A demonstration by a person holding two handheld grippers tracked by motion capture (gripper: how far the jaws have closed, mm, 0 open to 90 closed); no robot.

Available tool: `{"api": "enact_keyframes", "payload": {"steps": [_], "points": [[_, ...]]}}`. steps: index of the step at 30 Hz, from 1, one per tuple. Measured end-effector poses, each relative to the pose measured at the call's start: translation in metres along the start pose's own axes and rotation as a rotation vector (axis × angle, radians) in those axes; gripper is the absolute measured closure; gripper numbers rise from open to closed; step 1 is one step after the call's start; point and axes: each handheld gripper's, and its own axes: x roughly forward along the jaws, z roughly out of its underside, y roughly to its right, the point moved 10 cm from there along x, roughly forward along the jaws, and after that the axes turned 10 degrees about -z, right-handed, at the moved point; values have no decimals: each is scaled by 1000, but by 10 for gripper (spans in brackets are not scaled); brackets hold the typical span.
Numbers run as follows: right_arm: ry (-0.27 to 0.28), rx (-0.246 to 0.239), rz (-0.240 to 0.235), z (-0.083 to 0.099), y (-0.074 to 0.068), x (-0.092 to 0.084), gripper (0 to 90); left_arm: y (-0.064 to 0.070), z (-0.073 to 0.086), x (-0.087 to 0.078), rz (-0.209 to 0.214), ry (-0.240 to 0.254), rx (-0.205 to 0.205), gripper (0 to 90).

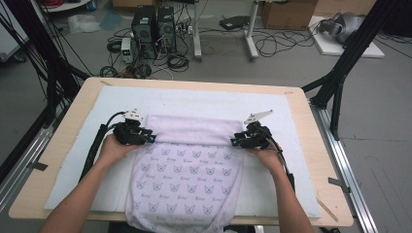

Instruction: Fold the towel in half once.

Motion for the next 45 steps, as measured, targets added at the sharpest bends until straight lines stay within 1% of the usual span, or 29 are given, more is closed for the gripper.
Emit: {"api": "enact_keyframes", "payload": {"steps": [1,3,5,6,8,10,12,14,15,16,17,18,19,22,23,25,27,28,30,32,34,35,36,38,39,40,41,43,45], "points": [[10,-4,-10,-1,-2,-1,759,0,1,0,-8,-9,17,809],[11,-24,-22,-3,-6,-3,809,0,1,-2,-11,-1,15,849],[14,-36,-26,-4,-10,-6,822,-1,1,-8,-24,23,13,853],[25,-46,-39,-6,-14,-8,829,-2,1,-11,-29,29,12,853],[30,-71,-35,-10,-22,-14,833,-1,0,-22,-38,63,11,855],[57,-92,-47,-14,-31,-22,839,2,-1,-32,-37,86,13,854],[88,-116,-54,-18,-42,-30,840,8,0,-45,-39,115,29,853],[113,-134,-68,-17,-55,-37,839,19,5,-57,-24,133,47,850],[112,-145,-77,-13,-61,-38,836,24,9,-61,-14,139,51,846],[85,-136,-94,-7,-67,-37,811,28,14,-63,-6,133,59,831],[60,-136,-91,-1,-71,-36,755,31,21,-65,-8,113,64,780],[57,-155,-62,4,-73,-36,681,32,26,-66,-31,104,60,676],[56,-154,-48,9,-77,-36,678,33,29,-67,-32,104,59,604],[63,-161,-55,24,-90,-38,647,41,45,-77,-37,115,58,550],[68,-158,-69,29,-96,-37,645,43,48,-80,-39,114,59,532],[69,-166,-85,38,-106,-35,627,50,55,-85,-36,119,64,524],[73,-171,-121,47,-120,-33,613,58,60,-88,-31,114,79,511],[70,-177,-130,50,-124,-32,610,63,63,-90,-21,113,86,506],[56,-192,-163,58,-139,-28,609,75,69,-93,0,105,110,504],[33,-206,-184,64,-149,-26,608,85,75,-96,27,99,124,504],[4,-216,-202,71,-157,-23,633,93,82,-97,42,89,140,508],[-14,-221,-204,75,-160,-22,654,97,86,-97,60,77,149,525],[-35,-232,-201,79,-161,-20,701,101,90,-97,80,65,166,590],[-72,-240,-200,87,-162,-16,819,107,99,-92,96,40,187,742],[-65,-241,-204,87,-162,-16,874,107,98,-93,95,58,183,774],[-76,-245,-212,88,-162,-17,881,107,99,-93,103,58,172,839],[-84,-252,-220,88,-162,-18,885,105,99,-93,102,53,178,857],[-108,-269,-215,90,-160,-22,887,105,98,-93,103,48,176,868],[-113,-264,-207,93,-158,-29,887,105,98,-93,103,50,171,869]]}}
